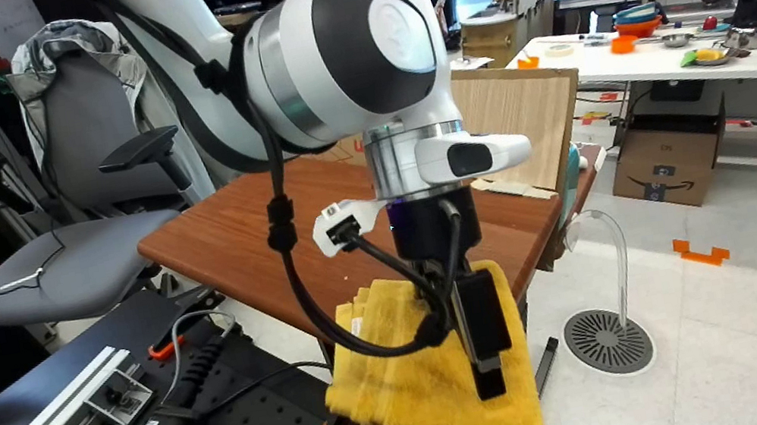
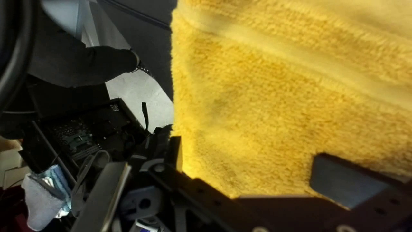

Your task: Use the towel to wipe the desk

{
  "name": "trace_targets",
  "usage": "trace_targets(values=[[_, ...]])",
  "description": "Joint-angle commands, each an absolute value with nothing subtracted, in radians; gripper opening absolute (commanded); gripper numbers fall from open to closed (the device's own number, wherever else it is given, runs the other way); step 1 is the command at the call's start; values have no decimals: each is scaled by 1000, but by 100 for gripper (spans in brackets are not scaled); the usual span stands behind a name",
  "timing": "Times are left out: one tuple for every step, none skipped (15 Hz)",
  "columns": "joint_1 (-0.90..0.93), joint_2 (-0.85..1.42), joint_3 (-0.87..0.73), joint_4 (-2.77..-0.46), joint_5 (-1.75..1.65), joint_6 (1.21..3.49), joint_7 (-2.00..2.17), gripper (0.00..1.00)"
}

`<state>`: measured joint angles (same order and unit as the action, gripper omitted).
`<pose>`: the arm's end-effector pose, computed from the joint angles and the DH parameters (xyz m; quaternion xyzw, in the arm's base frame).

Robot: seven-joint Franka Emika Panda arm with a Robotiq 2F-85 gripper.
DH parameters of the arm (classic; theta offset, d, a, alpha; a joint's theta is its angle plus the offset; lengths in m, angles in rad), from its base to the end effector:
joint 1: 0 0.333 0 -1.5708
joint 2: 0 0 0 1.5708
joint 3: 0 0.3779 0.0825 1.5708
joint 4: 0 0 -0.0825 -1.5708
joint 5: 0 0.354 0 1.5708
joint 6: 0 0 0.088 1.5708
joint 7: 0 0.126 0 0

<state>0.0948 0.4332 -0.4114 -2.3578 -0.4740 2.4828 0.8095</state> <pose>0.4573 -0.1583 0.2087 0.9111 -0.3292 -0.0937 0.2299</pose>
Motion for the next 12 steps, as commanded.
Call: trace_targets(values=[[84,357,-462,-2478,-609,2641,848,100],[91,356,-479,-2493,-646,2683,862,100],[97,349,-491,-2510,-683,2715,876,100],[97,350,-493,-2519,-711,2744,886,100],[100,344,-496,-2532,-743,2773,901,100],[100,340,-493,-2539,-764,2801,910,100],[103,330,-487,-2546,-784,2843,924,100],[105,323,-478,-2550,-792,2888,932,100],[106,316,-467,-2555,-784,2937,935,100],[113,302,-454,-2564,-762,2980,930,100],[121,292,-450,-2569,-765,3015,933,100],[135,267,-453,-2579,-773,3048,937,100]])
